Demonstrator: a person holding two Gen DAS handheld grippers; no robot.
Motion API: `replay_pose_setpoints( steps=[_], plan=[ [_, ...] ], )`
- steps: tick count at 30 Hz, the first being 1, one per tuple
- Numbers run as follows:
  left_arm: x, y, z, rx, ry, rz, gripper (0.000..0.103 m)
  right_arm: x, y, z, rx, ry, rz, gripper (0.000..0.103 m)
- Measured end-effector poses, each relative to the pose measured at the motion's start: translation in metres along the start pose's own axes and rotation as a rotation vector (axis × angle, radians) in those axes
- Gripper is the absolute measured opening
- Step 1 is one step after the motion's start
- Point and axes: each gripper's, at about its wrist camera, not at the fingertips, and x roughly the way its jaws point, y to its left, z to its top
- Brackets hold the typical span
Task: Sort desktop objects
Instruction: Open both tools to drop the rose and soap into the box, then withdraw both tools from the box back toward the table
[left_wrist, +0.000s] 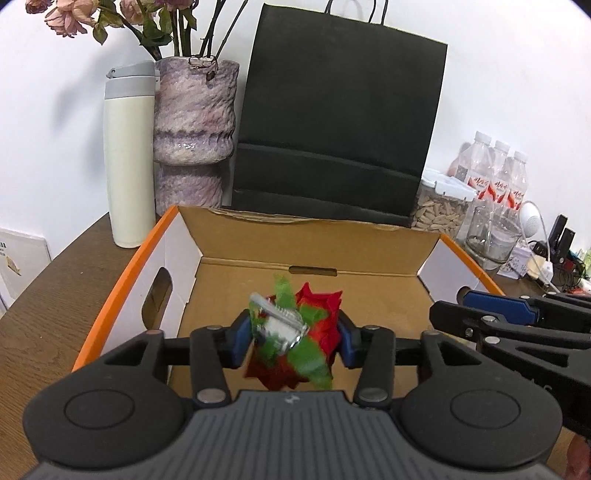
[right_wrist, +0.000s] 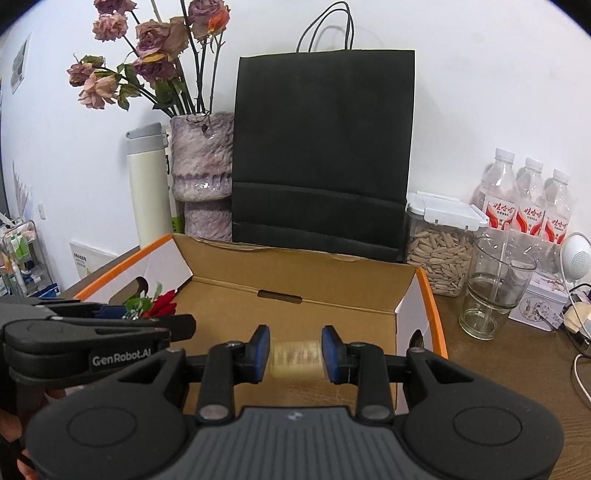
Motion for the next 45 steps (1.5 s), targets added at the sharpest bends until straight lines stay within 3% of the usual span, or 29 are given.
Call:
replay_pose_setpoints(
  steps=[1,2,5,7,10,13,28,38,45],
  plan=[
    [-0.001,0.0,0.0,-0.003,-0.002,0.0,0.059,-0.001,0.0,0.0,0.0,-0.003,-0.002,0.042],
    [-0.001,0.001,0.001,-0.006,-0.004,0.004,0.063,-0.001,0.0,0.0,0.002,-0.009,-0.008,0.058],
    [-0.002,0.003,0.003,-0.021,-0.015,0.038,0.075,-0.005,-0.003,0.001,0.016,-0.034,-0.05,0.078],
    [-0.002,0.005,0.005,-0.036,-0.021,0.058,0.088,-0.006,-0.007,0.002,0.036,-0.045,-0.068,0.089],
    [-0.003,0.007,0.007,-0.048,-0.037,0.102,0.103,-0.006,-0.012,0.003,0.062,-0.051,-0.061,0.094],
    [-0.004,0.007,0.007,-0.048,-0.041,0.114,0.103,-0.006,-0.013,0.002,0.062,-0.049,-0.067,0.1],
    [-0.008,0.008,0.008,-0.047,-0.053,0.117,0.103,-0.008,-0.013,0.003,0.062,-0.058,-0.064,0.102],
    [-0.03,0.002,0.013,-0.045,-0.131,0.098,0.103,-0.037,-0.007,0.013,0.041,-0.133,-0.038,0.103],
    [-0.062,0.002,0.011,-0.069,-0.244,0.086,0.103,-0.064,-0.002,0.013,0.022,-0.183,-0.023,0.103]
  ],
)
